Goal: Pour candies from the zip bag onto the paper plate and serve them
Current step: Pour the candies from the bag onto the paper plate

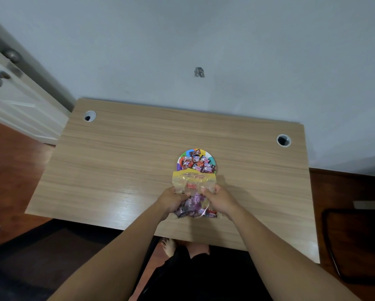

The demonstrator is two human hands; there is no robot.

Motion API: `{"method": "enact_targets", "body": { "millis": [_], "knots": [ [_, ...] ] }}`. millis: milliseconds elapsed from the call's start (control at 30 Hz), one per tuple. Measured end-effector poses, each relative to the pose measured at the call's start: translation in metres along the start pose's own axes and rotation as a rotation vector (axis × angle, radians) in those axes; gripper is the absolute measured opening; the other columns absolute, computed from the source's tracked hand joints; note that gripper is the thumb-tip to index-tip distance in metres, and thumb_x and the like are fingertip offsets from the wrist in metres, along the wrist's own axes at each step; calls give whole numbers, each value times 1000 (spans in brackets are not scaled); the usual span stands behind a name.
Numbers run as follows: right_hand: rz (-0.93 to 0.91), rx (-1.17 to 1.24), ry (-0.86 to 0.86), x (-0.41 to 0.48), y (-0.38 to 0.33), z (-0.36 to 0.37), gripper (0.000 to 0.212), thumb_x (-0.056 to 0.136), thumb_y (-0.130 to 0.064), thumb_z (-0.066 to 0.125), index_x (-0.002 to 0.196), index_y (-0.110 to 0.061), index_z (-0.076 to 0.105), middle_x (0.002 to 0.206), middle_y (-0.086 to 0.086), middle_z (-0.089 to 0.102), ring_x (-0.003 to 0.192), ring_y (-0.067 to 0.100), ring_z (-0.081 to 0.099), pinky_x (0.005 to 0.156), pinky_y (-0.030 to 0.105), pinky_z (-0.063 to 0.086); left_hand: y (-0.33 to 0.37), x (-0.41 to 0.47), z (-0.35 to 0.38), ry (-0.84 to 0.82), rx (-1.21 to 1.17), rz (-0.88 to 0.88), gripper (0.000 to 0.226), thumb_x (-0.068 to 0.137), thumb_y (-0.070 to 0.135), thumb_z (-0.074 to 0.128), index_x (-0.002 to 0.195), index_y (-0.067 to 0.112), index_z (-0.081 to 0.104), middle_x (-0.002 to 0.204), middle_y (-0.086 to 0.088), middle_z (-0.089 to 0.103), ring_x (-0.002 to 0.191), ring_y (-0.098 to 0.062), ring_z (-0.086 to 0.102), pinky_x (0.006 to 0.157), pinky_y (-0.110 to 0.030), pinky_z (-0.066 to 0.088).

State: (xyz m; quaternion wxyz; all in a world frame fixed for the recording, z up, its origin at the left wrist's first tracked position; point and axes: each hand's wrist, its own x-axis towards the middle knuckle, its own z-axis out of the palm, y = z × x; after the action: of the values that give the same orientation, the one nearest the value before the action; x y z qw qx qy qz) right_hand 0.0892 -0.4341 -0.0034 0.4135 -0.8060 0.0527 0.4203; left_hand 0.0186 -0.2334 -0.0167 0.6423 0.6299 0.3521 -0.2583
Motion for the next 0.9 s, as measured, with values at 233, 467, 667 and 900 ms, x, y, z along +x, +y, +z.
{"method": "enact_targets", "body": {
  "millis": [233,467,667,900],
  "knots": [
    [22,22,4,3,3,7,32,99,-52,67,93,-20,67,91,-2,71,86,21,67,77,34,50,-1,-7,-5,1,-49,-27,32,97,34,77,123,14,76,115,-12,84,106,-31,81,89,-43,66],
    [5,116,-56,2,9,7,47,91,-62,69,122,-26,72,116,-7,75,108,15,71,99,37,57,6,-25,-12,-83,-124,-55,37,101,45,71,128,21,70,96,-1,86,81,-19,82,64,-31,63],
    [-48,204,-84,2,5,8,37,94,-43,78,127,-28,71,120,-10,80,113,15,76,96,34,58,1,-20,-15,-132,-198,37,46,94,17,82,137,25,65,121,-14,82,108,-35,80,80,-40,66],
    [-87,184,-47,1,-1,6,39,100,-31,72,138,-26,65,128,-7,75,115,11,71,95,28,54,7,-15,-6,-76,-152,67,35,97,16,78,132,13,71,118,-13,83,110,-35,80,95,-49,66]
  ]
}}
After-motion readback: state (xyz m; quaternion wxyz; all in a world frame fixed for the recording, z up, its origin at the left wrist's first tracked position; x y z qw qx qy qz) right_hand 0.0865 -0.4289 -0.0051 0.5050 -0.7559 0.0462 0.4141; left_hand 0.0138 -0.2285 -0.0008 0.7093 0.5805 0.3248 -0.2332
